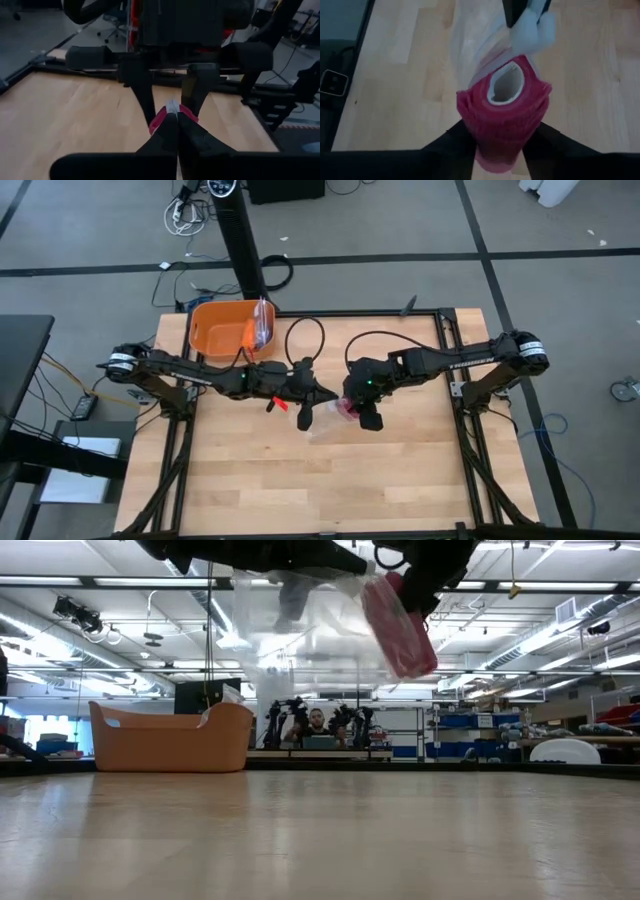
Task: Roll bandage
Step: Put the pink bandage into the transparent zip bag
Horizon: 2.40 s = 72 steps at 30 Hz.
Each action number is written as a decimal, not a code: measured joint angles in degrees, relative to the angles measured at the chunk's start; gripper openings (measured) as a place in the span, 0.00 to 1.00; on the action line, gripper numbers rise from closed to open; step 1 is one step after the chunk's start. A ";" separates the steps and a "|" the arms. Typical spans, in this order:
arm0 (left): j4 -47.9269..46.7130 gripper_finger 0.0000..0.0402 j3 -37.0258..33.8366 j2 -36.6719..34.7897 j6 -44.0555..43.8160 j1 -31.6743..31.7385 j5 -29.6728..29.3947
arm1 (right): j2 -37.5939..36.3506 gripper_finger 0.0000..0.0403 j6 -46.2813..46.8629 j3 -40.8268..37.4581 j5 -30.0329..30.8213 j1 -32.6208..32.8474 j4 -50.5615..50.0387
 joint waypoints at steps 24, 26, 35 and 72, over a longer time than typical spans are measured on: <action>47.86 0.00 -18.10 -0.07 9.52 -3.68 -2.20 | -19.63 0.57 1.44 -1.55 21.60 7.10 0.50; 53.93 0.00 -20.01 -0.07 11.13 -4.00 -2.17 | -22.28 0.57 1.39 -5.29 23.49 8.48 4.83; 65.04 0.00 -24.90 -0.40 13.57 -4.15 -2.06 | -27.50 0.53 -3.23 -31.26 24.23 11.23 49.38; 64.33 0.00 -21.24 -0.72 17.64 -4.44 -1.10 | -21.14 0.01 -1.56 -38.58 12.65 8.87 76.30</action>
